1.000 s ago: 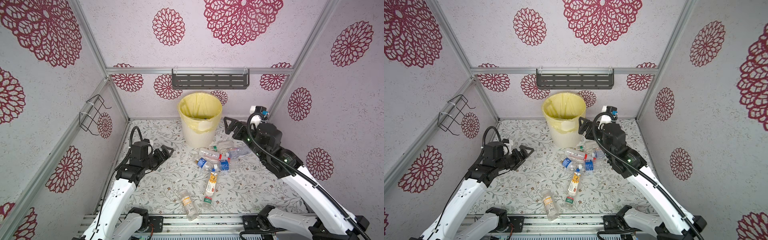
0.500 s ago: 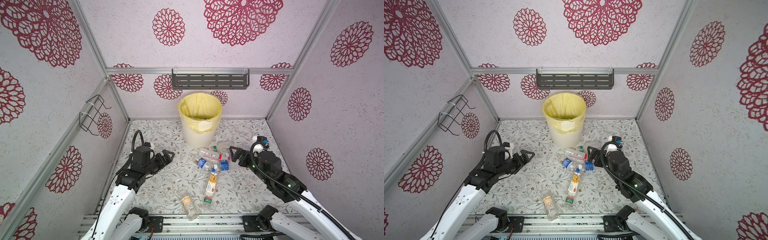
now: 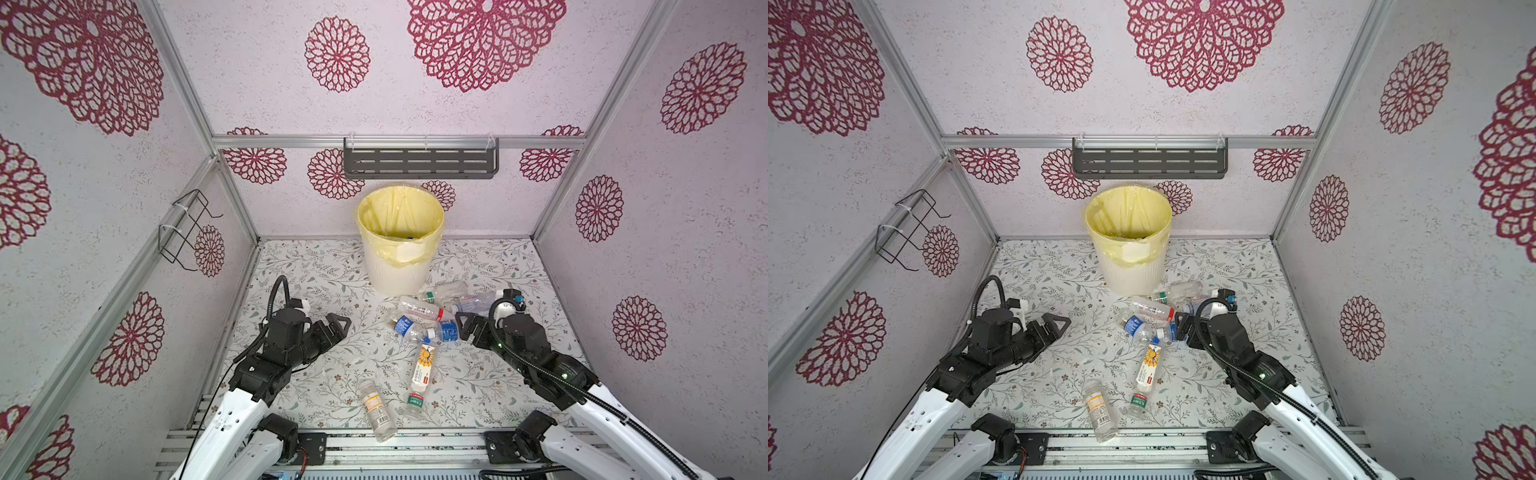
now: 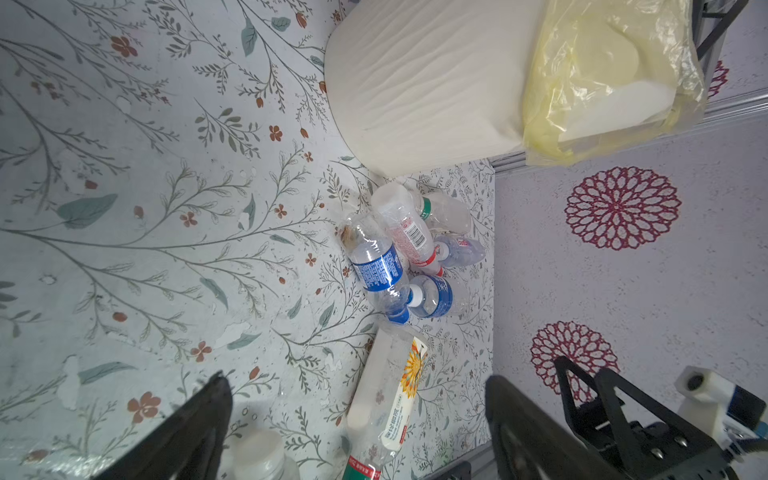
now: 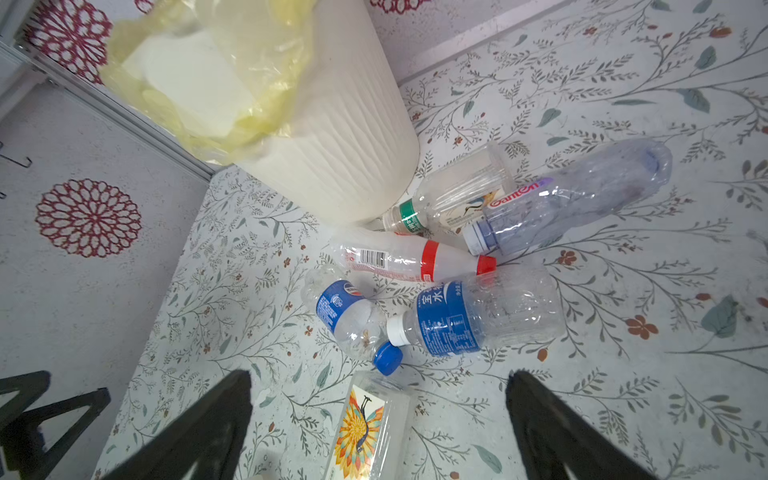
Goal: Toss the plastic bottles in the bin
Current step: 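Withdraw the right gripper from the bin back over the bottle pile, then lower the left gripper onto the white-capped small bottle nearest the robot and close it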
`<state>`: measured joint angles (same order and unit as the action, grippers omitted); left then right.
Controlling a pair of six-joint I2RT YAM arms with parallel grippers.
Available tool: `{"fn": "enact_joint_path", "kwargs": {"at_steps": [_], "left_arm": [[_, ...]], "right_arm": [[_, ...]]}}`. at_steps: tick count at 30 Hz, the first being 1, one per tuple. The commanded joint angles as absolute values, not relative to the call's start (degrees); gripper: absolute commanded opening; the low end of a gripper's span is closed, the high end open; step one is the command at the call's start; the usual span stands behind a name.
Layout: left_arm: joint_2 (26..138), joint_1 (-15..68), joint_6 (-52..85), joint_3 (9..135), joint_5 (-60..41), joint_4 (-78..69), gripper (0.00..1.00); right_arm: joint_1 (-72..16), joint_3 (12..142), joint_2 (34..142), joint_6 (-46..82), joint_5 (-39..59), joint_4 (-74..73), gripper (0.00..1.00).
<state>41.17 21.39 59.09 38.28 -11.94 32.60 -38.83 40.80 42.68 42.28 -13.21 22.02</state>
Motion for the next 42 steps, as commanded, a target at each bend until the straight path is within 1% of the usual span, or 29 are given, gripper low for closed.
{"fn": "enact_joint_path", "kwargs": {"at_steps": [1,7,10,14,18,21,26,30,36,42], "left_arm": [[38.77,22.98,62.59,35.79,-9.06,34.58,0.97],[30.97,29.08,71.90,29.38,-1.81,36.30,0.97],[27.73,32.45,76.19,26.68,1.43,36.98,0.97],[26.70,36.67,80.18,25.75,6.46,40.07,0.97],[28.85,40.89,83.38,25.26,9.32,39.87,0.97],[33.05,44.82,85.66,25.64,11.12,39.57,0.97],[38.22,53.07,90.24,27.89,17.83,40.83,0.97],[41.05,54.77,92.01,29.17,17.92,40.64,0.97],[45.16,55.09,90.33,31.85,17.57,42.70,0.97],[44.71,57.54,93.21,30.39,20.04,42.76,0.97]], "right_arm": [[-38.85,40.18,43.76,44.20,-12.90,18.52,0.99],[-38.94,37.42,44.42,47.88,-12.14,19.64,0.99],[-38.92,35.52,42.97,48.71,-14.18,19.64,0.99],[-38.85,35.87,41.94,48.30,-18.51,23.02,0.99],[-38.85,35.90,42.07,46.19,-21.87,23.68,0.99],[-38.76,37.29,43.76,44.36,-23.57,25.00,0.99],[-38.67,38.01,46.24,43.67,-22.64,25.66,0.99],[-38.67,36.65,45.54,45.10,-22.46,25.76,0.99],[-38.59,31.34,39.70,48.89,-22.66,25.06,0.99],[-38.58,29.42,37.60,49.22,-24.03,23.76,0.99]]}}
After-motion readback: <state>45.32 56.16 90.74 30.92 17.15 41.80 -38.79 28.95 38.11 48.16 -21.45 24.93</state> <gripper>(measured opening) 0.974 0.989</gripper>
